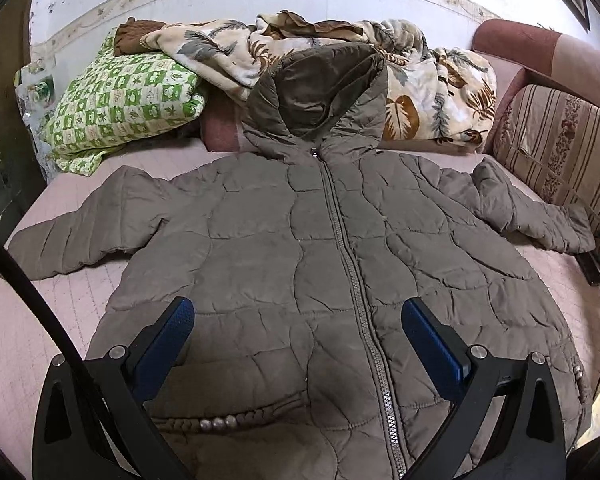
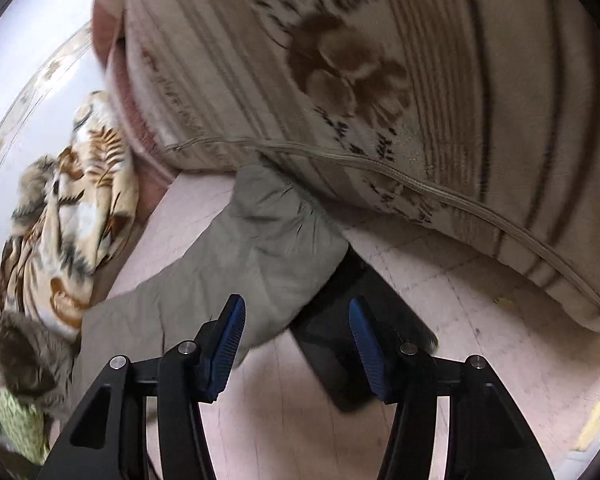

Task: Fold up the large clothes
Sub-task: 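Move the right tool to the jacket sleeve cuff and grasp it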

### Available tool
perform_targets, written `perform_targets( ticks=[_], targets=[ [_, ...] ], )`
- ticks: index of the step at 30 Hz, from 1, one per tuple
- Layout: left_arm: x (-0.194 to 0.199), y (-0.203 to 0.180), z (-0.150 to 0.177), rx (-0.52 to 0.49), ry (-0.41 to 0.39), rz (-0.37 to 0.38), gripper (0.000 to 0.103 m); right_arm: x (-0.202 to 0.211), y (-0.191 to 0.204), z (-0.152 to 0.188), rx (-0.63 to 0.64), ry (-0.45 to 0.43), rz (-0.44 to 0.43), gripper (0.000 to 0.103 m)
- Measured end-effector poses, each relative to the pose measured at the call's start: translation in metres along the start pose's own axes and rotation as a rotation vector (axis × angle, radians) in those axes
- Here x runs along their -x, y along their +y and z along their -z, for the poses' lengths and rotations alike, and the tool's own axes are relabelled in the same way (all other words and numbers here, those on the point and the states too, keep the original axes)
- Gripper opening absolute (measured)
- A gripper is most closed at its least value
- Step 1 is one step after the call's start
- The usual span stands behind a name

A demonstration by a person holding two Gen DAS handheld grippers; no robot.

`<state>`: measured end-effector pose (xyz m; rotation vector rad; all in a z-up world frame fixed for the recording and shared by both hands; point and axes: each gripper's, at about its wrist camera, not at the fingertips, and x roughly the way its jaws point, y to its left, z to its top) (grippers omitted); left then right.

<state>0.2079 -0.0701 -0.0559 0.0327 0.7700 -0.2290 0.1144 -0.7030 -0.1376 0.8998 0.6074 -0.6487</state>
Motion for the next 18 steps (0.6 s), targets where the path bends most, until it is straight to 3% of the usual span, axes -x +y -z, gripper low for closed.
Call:
perform_targets(
  ticks=[5, 9, 15, 18],
  targets=[
    [-0.008, -0.001, 0.001, -0.016, 0.007, -0.010, 0.103, -0.028, -0.001, -0.015, -0.013, -0.008, 0.032, 0.059],
    [-0.009, -0.002, 0.000, -0.023, 0.002, -0.012, 0.103, -0.043, 0.003, -0.025, 0.021, -0.008, 0.048, 0.052],
    [-0.011, -0.005, -0.003, -0.034, -0.001, -0.019, 0.103, -0.049, 0.000, -0.032, 0.038, -0.038, 0.024, 0.015],
    [-0.010, -0.005, -0.004, -0.031, -0.002, -0.018, 0.103, -0.033, 0.003, -0.034, 0.059, -0.067, 0.001, 0.012]
  ],
)
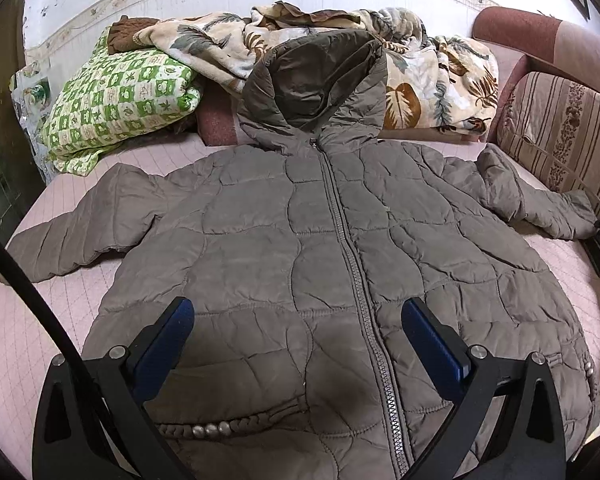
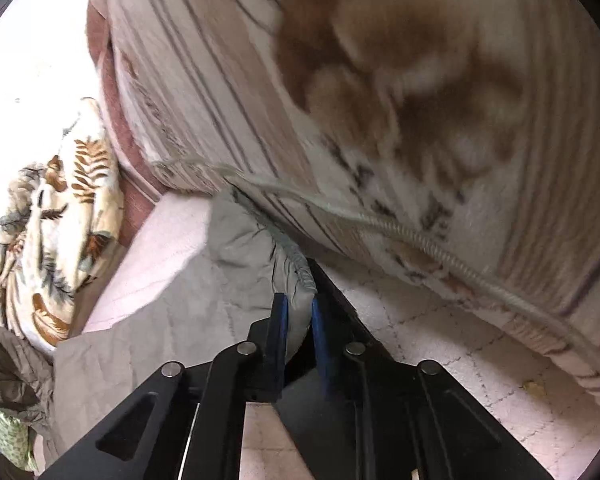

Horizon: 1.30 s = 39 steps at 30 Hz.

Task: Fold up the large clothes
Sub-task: 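Move the right tool to the jacket sleeve cuff and grasp it, then lift the grasped sleeve off the bed with the right tool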

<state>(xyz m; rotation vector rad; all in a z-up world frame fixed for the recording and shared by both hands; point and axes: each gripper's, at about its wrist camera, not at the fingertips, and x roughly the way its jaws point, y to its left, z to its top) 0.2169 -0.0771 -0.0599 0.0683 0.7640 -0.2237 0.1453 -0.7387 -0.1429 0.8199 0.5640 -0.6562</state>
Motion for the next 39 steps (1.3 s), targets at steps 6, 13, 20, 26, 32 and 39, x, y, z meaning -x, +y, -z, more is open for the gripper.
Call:
perform_targets(
  ticks=[6, 13, 20, 26, 32, 39],
  targets=[
    [0.009, 0.006, -0.003, 0.023, -0.026, 0.005, 0.103, 0.044, 0.042, -0.011, 0.117, -0.065, -0.057, 0.011],
    [0.021, 0.016, -0.005, 0.048, -0.053, -0.001, 0.103, 0.110, 0.122, -0.022, 0.239, -0.126, -0.181, 0.010],
    [0.031, 0.034, -0.005, 0.072, -0.077, -0.011, 0.103, 0.187, 0.223, -0.014, 0.360, -0.174, -0.348, 0.007],
    [0.038, 0.056, -0.005, 0.115, -0.089, -0.018, 0.103, 0.233, 0.318, 0.031, 0.509, -0.160, -0.510, 0.002],
    [0.041, 0.076, 0.000, 0.146, -0.083, -0.031, 0.103, 0.247, 0.369, 0.093, 0.595, -0.079, -0.595, 0.003],
    [0.038, 0.089, 0.003, 0.174, -0.070, -0.013, 0.103, 0.174, 0.308, 0.093, 0.692, -0.025, -0.311, 0.068]
  ],
)
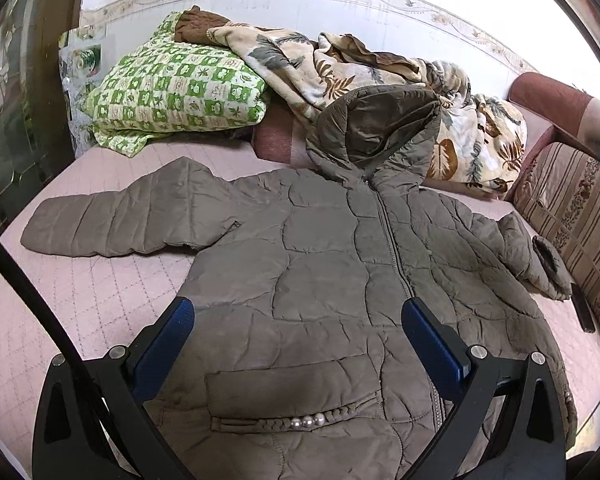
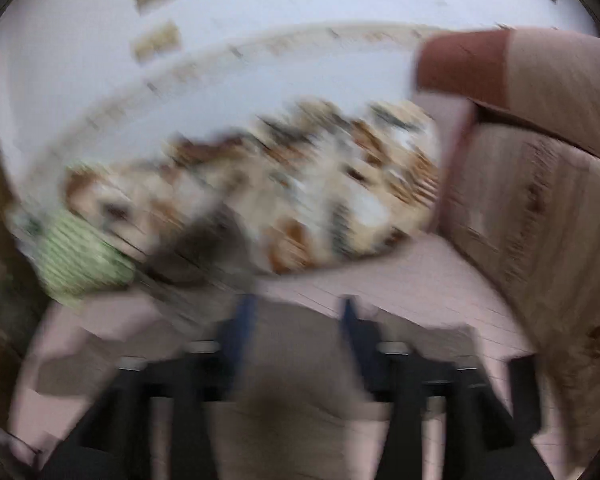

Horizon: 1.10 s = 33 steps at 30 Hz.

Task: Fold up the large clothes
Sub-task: 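Lift the grasped sleeve off the bed with the right tool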

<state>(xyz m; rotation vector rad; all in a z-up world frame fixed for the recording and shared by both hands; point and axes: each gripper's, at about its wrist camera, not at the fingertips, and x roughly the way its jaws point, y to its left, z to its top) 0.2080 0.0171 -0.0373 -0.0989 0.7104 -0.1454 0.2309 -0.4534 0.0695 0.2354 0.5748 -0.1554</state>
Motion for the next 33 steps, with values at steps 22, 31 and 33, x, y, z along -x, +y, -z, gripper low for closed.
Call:
perform_targets(
  ticks=[22, 31, 33],
  targets=[
    [-0.030, -0.038, 0.012, -0.097, 0.053, -0.030, 0.103, -0.149, -0.101, 0.130, 0.387, 0.253, 0.413, 0.015],
    [-0.017, -0.029, 0.009, -0.075, 0.023, -0.016, 0.103, -0.068, -0.073, 0.046, 0.115, 0.045, 0.195, 0.013],
    [-0.012, -0.026, 0.008, -0.072, 0.009, -0.020, 0.103, -0.052, -0.048, 0.034, 0.100, 0.004, 0.119, 0.013]
  ],
)
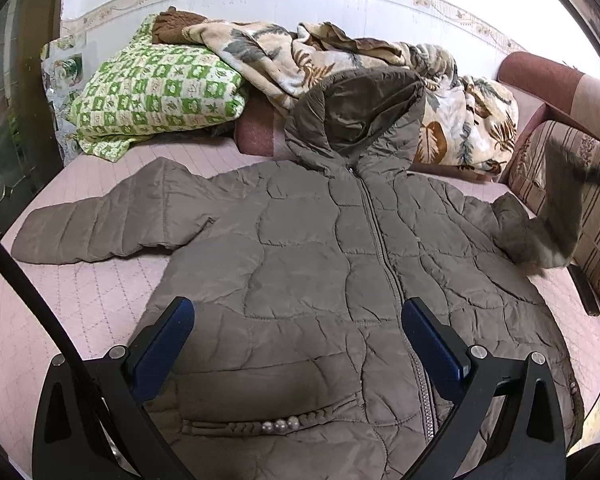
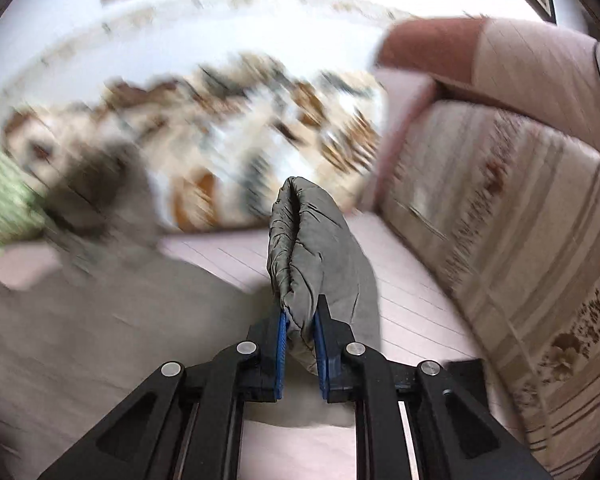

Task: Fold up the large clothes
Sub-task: 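Lift the grasped sleeve off the bed with the right tool, then lay the sleeve across the jacket chest with the right tool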

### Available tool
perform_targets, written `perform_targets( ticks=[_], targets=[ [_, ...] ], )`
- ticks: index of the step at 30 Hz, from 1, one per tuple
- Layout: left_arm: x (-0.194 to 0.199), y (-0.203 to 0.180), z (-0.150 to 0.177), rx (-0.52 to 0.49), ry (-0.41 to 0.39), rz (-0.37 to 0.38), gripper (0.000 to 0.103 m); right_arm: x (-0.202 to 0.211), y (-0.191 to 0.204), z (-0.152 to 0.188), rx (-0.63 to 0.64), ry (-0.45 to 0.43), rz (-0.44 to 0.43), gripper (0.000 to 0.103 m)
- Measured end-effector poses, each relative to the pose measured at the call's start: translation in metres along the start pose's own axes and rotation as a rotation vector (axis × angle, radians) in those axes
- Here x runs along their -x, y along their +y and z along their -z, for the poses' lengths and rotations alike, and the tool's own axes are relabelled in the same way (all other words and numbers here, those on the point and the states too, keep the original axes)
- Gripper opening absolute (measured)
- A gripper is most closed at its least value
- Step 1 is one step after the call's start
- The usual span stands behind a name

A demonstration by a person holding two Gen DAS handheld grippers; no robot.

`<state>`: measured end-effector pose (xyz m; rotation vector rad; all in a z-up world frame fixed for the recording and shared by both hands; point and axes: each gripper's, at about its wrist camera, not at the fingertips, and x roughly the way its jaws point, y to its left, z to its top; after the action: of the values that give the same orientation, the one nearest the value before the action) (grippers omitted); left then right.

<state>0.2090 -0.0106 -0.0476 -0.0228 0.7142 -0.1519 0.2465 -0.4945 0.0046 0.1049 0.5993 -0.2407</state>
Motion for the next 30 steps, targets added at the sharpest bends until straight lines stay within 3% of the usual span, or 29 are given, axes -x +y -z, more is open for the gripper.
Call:
perform_targets(
  ticks=[6, 10, 14, 23, 25, 28, 30],
  targets=[
    [0.011, 0.015, -0.002, 0.028, -0.026, -0.011, 0.103, 0.056, 0.120, -0.027, 0.090, -0.117, -0.248, 0.014],
    [0.016, 0.026, -0.002, 0.050, -0.034, -0.019, 0.103, 0.055, 0.209, -0.010, 0.171, -0.096, -0.405, 0.014],
    [0.016, 0.034, 0.000, 0.065, -0.028, -0.031, 0.103, 0.028, 0.273, 0.021, 0.221, -0.026, -0.473, 0.013],
    [0.007, 0.037, 0.001, 0.070, -0.001, -0.028, 0.103, -0.089, 0.338, 0.095, 0.177, 0.245, -0.562, 0.015],
    [0.003, 0.036, 0.001, 0.069, 0.009, -0.025, 0.103, -0.102, 0.345, 0.103, 0.163, 0.279, -0.563, 0.024],
    [-0.001, 0.036, 0.000, 0.068, 0.015, -0.024, 0.103, -0.107, 0.343, 0.107, 0.132, 0.350, -0.647, 0.041],
    [-0.002, 0.035, 0.000, 0.066, 0.017, -0.021, 0.103, -0.099, 0.329, 0.101, 0.104, 0.321, -0.694, 0.049]
  ],
)
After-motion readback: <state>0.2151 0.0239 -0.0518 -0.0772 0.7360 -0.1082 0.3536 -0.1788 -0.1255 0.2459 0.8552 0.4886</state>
